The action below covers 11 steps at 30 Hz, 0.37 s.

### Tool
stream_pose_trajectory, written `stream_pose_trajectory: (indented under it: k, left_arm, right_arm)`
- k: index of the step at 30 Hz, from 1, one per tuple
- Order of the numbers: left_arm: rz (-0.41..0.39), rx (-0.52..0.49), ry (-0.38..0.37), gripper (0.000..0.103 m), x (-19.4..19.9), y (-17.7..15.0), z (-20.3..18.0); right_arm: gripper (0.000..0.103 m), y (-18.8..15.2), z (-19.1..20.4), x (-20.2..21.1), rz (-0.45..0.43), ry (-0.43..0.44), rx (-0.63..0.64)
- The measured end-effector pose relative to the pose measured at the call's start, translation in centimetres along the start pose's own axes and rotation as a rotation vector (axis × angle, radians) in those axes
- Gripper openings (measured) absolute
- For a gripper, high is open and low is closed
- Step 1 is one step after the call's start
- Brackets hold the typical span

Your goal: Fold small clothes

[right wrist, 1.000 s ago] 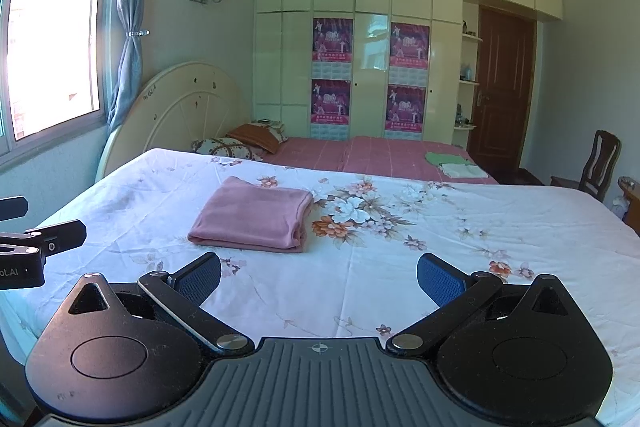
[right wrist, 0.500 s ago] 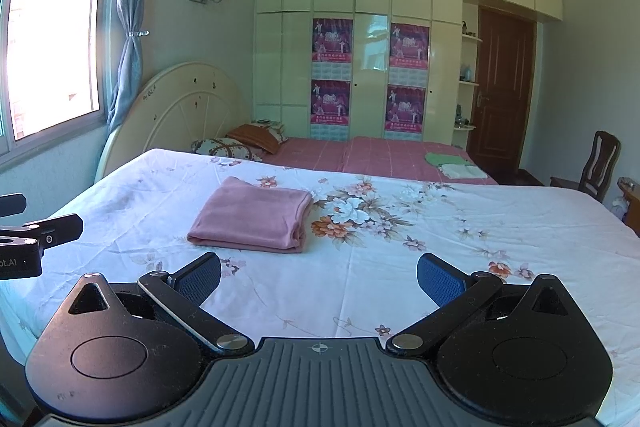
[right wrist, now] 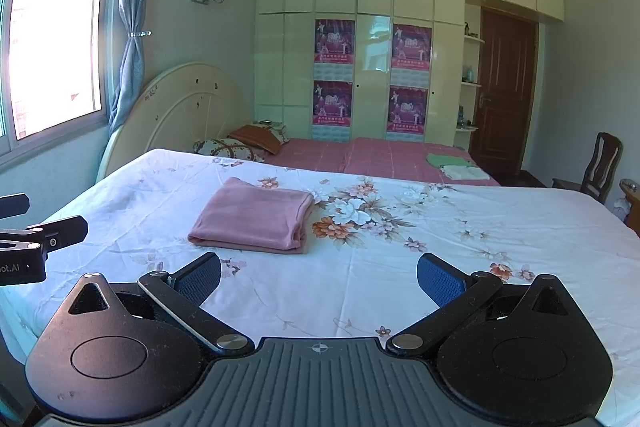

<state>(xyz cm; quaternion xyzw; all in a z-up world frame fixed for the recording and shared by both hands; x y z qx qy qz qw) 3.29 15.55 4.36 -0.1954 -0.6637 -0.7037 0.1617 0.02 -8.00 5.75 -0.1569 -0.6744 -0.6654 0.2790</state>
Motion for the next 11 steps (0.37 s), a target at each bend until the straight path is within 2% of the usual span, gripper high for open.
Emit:
stream_pose_trajectory:
  k: [7, 11]
  left_arm:
    - [-0.044, -0.018, 0.018, 0.098, 0.1, 0.25, 0.01]
    - [-0.036, -0.006, -0.012, 0.099, 0.0, 0.22, -0.21]
  right_arm:
    - [0.103, 0.07, 0.01, -0.05, -0.001, 0.005, -0.001]
    - [0.103, 0.38, 0.22, -0.32, -0.002, 0.015, 0.002]
Point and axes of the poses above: each gripper's, at about its wrist camera, not at the fingertips, and x roughly against the way its jaws point, z to its left, y to its top, the point moved 8 cm from there along -x, roughly the way its jaws point, and after that the axes turned 11 degrees about z, right-handed, at the moved point
